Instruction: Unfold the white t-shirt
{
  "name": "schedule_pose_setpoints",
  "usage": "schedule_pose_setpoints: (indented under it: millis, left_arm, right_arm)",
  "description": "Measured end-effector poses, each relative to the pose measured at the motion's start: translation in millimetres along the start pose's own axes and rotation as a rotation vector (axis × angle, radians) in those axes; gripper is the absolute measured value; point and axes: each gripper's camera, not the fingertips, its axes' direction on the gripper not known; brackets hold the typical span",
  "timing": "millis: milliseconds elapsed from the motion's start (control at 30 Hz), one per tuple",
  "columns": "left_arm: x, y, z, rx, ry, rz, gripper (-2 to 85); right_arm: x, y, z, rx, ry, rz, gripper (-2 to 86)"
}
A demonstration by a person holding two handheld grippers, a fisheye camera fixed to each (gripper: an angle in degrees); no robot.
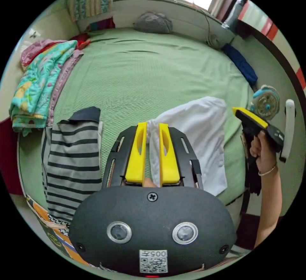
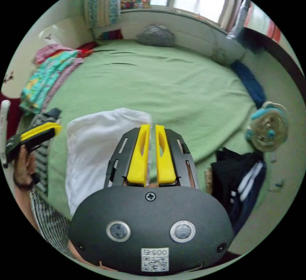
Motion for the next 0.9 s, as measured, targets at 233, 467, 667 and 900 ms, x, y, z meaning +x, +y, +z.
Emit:
schedule_pose_setpoints:
  millis: [233, 467, 667, 900]
  left_arm:
    - [32.8, 104.8, -6.1, 0.013, -0.026, -0.046, 5.1]
    - [97.2, 198.6, -20.1, 0.057, -0.016, -0.047, -0.2]
    - [117.7, 260.4, -4.6, 0.082, -0.271, 0.01, -0.4]
    - [110.6, 289.3, -8.3, 0.095, -0.147, -0.018, -0.3]
  right_arm:
    - [-1.1, 77.6, -25.4, 0.007, -0.066, 0.006, -1.0]
    - [-30.5, 177.0, -61.5, -0.023, -0.283, 0.025, -1.0]
    - [-37.0, 249.9, -73.3, 0.111, -0.305, 0.014, -0.9]
    - [-24.9, 272.0, -61.7, 0.032, -0.308, 0.023, -1.2]
